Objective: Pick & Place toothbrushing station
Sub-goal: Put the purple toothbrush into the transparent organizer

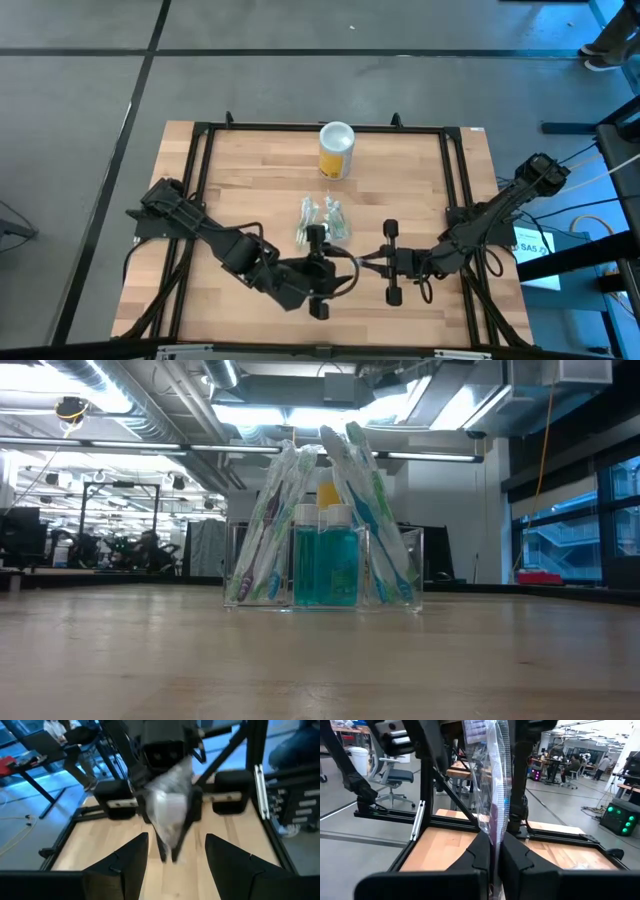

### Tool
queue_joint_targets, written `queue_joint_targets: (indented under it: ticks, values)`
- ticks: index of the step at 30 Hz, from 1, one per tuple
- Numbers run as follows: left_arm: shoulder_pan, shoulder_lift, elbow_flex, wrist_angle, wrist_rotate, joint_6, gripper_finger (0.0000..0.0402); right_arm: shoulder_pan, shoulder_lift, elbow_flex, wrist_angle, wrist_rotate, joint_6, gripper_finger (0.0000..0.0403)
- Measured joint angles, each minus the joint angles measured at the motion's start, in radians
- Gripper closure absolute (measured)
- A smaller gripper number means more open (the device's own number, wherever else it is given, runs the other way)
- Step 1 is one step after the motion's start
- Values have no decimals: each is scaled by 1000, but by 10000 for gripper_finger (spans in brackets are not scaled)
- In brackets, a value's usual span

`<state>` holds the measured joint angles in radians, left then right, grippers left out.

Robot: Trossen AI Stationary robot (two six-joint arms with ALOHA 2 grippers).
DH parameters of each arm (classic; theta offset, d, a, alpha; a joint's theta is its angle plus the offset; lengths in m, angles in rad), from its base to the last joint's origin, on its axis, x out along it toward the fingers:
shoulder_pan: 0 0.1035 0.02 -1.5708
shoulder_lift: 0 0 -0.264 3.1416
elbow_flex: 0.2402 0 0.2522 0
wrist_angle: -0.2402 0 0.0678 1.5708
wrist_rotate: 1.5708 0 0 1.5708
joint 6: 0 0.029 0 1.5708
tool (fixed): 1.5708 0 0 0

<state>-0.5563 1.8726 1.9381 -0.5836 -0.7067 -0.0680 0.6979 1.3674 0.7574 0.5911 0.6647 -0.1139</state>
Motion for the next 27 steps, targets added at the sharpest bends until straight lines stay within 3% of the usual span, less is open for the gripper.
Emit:
queue_joint_targets:
  ticks: [19, 27]
  values:
    - [39, 60, -1, 74, 21, 29, 208, 7, 0, 0, -1, 0, 1, 384]
    - [43, 60, -1, 64, 88, 79, 208, 7, 0, 0, -7, -3, 2, 384]
